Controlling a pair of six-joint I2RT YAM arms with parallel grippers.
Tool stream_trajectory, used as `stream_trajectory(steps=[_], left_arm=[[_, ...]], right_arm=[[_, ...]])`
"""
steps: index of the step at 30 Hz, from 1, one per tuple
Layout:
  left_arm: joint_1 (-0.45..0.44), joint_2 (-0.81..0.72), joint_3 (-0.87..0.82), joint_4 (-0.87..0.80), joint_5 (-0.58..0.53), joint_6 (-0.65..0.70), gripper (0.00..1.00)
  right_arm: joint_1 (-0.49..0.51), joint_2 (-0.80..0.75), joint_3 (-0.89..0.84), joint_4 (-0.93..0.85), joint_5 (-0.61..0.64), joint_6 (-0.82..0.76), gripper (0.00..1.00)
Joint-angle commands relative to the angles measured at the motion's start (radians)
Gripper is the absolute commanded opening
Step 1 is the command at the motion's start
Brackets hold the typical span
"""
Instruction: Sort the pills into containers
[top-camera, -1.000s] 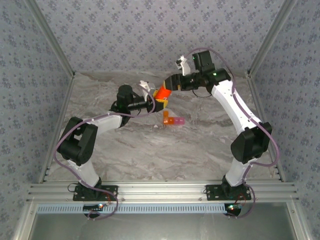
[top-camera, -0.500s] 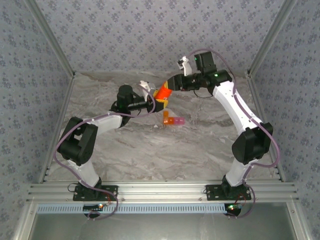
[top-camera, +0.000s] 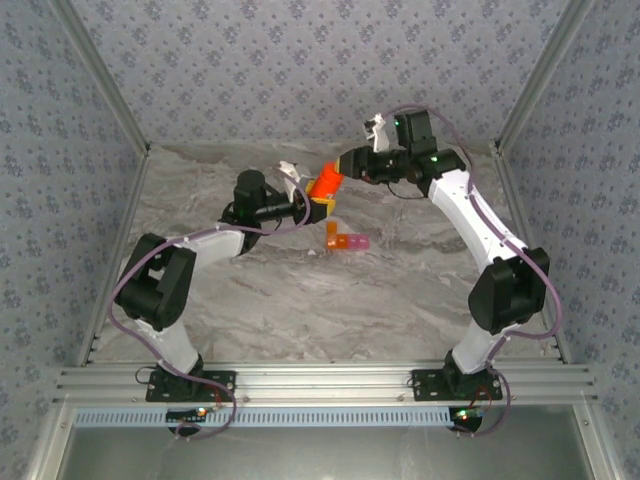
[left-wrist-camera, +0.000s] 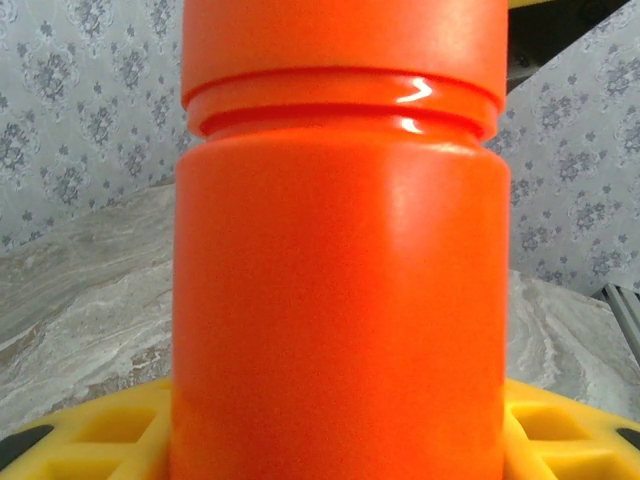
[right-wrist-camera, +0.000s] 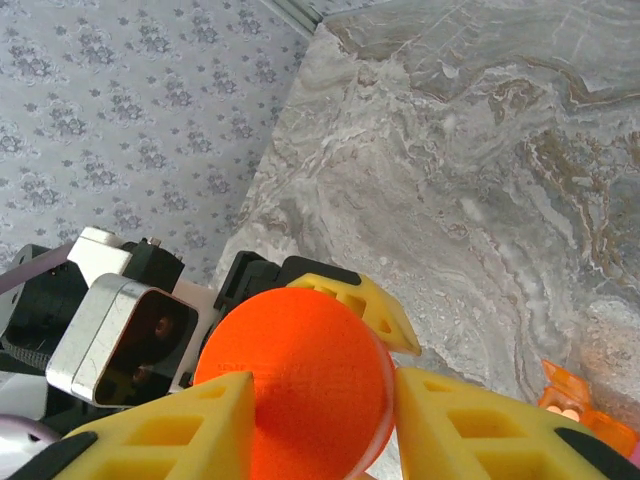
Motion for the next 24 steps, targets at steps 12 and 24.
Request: stream_trajectory(steps=[12,24], left_arm=[[-0.001,-0.021,0.008,0.072,-0.012,0.017,0.00],[-0.002,-0.028,0.016,0.019,0.023,0.047,0.00]], right_arm=[[0.002,-0.054,0.004,-0.037,0.063,0.052,0.58],[-0.009,-0.015,0.119,-0.127,0.021,-0.061,0.82]])
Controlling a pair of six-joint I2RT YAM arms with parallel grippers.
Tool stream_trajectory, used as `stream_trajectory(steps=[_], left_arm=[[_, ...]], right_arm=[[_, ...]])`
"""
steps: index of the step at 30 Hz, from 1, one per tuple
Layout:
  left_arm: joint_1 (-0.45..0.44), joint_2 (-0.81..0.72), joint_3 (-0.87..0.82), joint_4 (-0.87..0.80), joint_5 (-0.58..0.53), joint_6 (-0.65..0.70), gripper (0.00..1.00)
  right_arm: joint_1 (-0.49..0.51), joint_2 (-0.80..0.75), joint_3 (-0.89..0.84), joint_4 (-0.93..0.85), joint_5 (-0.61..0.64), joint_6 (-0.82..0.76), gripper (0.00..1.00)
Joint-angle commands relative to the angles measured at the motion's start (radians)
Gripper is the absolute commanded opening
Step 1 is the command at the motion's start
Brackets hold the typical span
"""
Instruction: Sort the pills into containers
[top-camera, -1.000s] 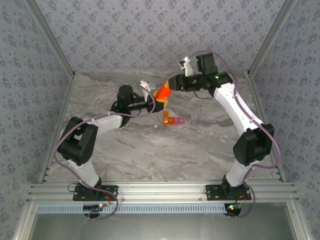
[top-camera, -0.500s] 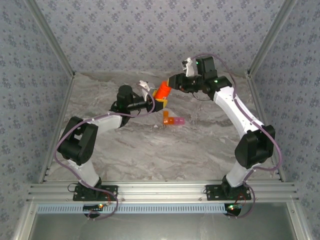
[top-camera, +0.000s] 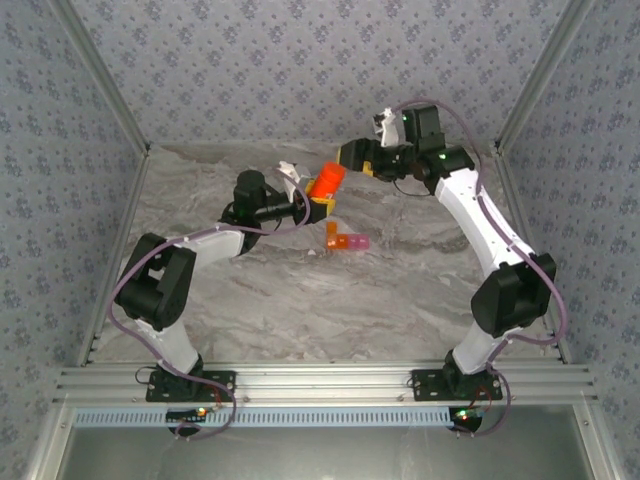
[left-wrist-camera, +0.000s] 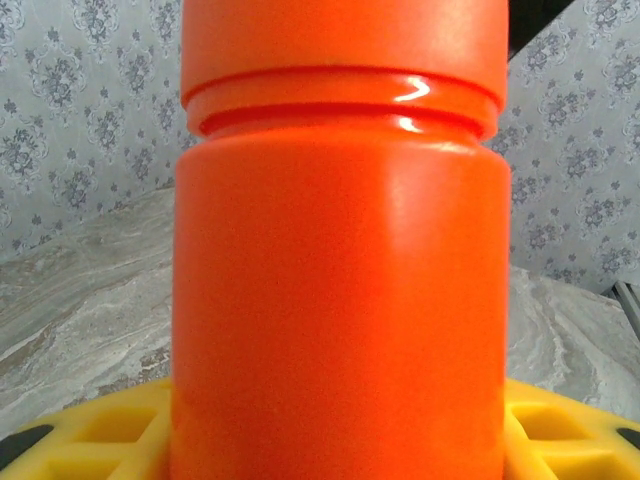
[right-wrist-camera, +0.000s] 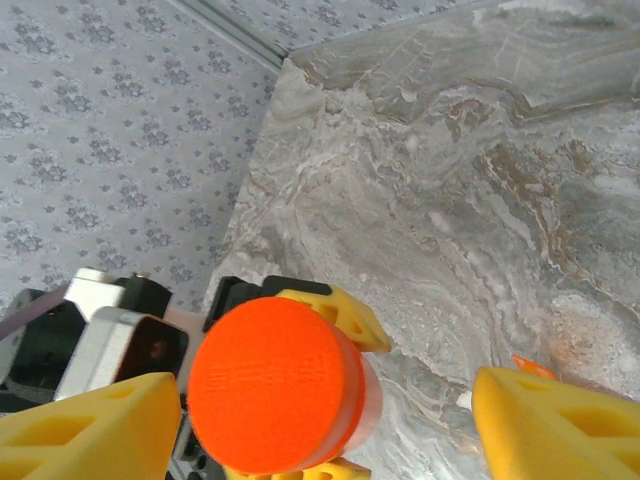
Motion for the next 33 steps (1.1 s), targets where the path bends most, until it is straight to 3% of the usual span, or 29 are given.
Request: stream_trajectory(steps=[1,13,33], left_arm=[[-0.003,-0.029,0.021,0.014,0.029,0.024,0.00],[-0.003,-0.030,0.030,0.008,0.039,0.025,0.00],[-0.003,-0.029,0.029,0.013,0.038,0.019,0.00]], right_arm=[[0.013,0.018,0.073,-0.088,-0.032,-0.085,0.83],[0.056,0.101,0.160,-0.224,0.034,-0.192,0.83],[0.076,0.129,0.175,-0.214,0.000,-0.184,0.67]])
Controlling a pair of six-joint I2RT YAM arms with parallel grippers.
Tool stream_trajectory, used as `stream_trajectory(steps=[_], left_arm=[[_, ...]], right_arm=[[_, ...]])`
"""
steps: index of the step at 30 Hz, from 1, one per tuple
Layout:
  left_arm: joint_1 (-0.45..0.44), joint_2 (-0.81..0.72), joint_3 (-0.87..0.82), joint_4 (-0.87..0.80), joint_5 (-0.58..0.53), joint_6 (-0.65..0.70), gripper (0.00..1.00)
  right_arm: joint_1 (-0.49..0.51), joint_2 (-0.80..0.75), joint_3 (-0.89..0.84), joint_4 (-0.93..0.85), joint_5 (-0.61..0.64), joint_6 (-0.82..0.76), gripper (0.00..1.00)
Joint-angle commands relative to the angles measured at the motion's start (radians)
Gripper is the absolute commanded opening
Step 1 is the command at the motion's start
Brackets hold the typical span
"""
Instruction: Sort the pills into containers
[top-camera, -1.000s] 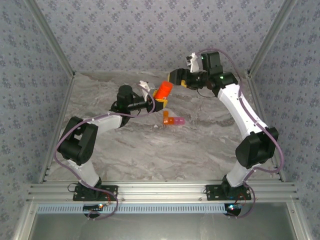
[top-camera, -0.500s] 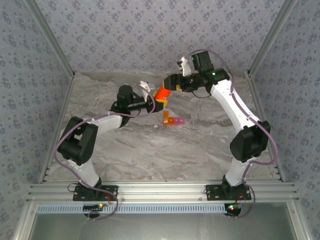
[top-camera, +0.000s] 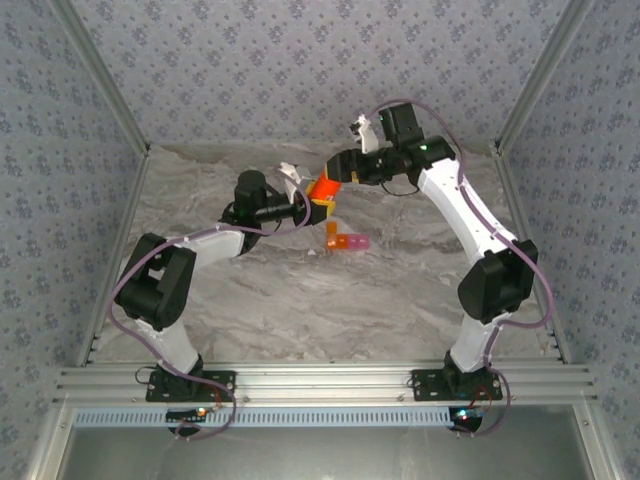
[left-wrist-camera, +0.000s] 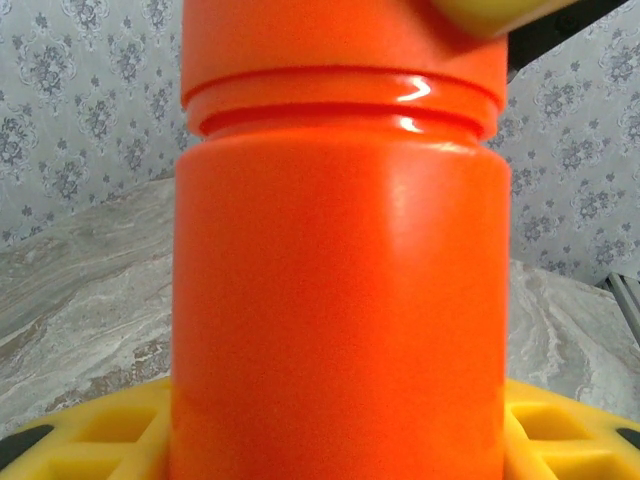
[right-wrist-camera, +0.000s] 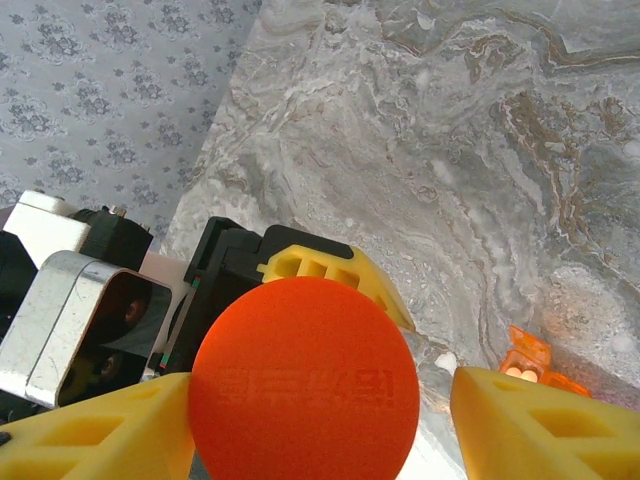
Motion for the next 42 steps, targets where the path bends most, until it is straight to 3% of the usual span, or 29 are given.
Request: stream_trajectory(steps=[1,5,15,26,42], left_arm=[[-0.003,-0.028,0.030,0.036,0.028,0.010,0.00],[-0.003,-0.029,0.028,0.035,0.028,0.009,0.00],[-0.001,-0.024,0.023,0.064,0.027,-0.005,0.00],[0.001,-0.023,0.022,0.109,0.043,-0.043,0.00],[0.004,-0.030,0.027,0.104,0.066,-0.050,0.00]], right_arm=[[0.008,0.014,0.036,-0.013,-0.024,-0.010,0.67],[0.009,0.015,0.037,-0.012,-0.028,-0.006,0.64],[-0.011,-0.018,0.001,0.033,-0.065,-0.029,0.39],[-0.061,-0.125,-0.144,0.205,-0.164,-0.118,0.38],[-0.061,-0.170,-0.170,0.158,-0.089,-0.267,0.38]])
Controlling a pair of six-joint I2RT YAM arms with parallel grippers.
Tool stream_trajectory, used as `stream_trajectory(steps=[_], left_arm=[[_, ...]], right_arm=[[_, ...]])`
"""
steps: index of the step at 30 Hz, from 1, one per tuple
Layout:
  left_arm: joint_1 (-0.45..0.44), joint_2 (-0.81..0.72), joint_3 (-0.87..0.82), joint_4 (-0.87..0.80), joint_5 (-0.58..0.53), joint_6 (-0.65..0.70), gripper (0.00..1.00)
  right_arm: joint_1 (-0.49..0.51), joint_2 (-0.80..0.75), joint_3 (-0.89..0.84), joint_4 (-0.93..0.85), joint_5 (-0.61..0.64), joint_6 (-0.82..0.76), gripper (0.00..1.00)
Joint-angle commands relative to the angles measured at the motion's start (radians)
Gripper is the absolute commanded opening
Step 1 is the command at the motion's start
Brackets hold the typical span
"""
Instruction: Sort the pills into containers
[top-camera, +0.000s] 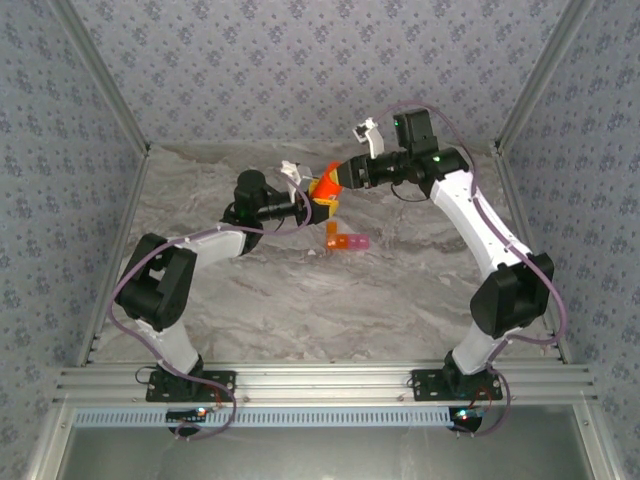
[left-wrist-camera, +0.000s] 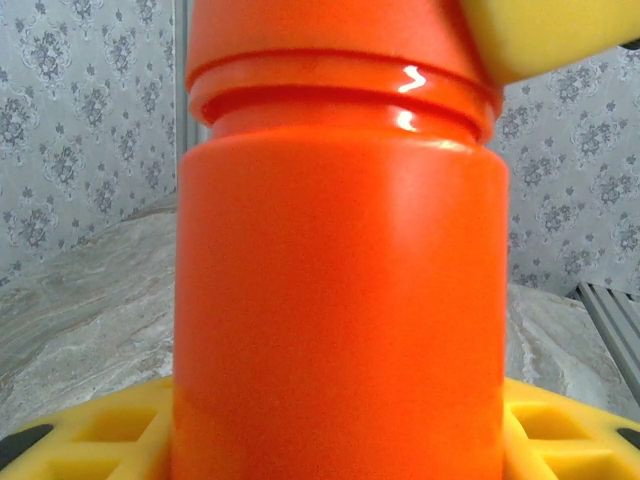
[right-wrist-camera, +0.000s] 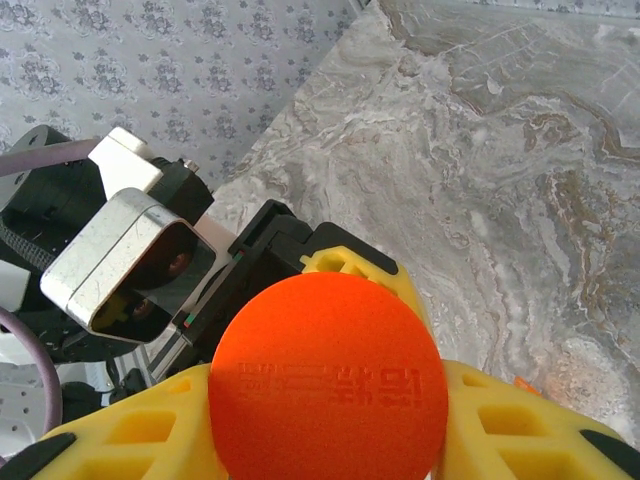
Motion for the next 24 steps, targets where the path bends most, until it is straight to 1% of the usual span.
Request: stream_trajectory(steps=[1,5,8,10,24], left_arm=[[0.014,-0.030,0.020,0.024,0.022,-0.022,0.00],[0.014,-0.028,0.027,0.016,0.035,-0.029,0.00],[0.014,-0.026,0.028,0.027,0.030,-0.037,0.00],[0.014,-0.027,0.028,0.029,0.026,-0.037,0.00],[0.012,-0.026,0.037,0.009,0.026,-0.034,0.00]], right_arm=[[-0.019,-0.052,-0.004,-0.001,0.040,-0.075,0.38],[-0.023,-0.056,-0.019,0.015,0.029,-0.060,0.38],[-0.041,-0.070,-0.076,0.117,-0.006,0.034,0.38],[-0.051,-0.069,-0.092,0.153,-0.023,0.070,0.38],[-0.020,-0.052,-0.098,0.190,-0.065,0.121,0.38]])
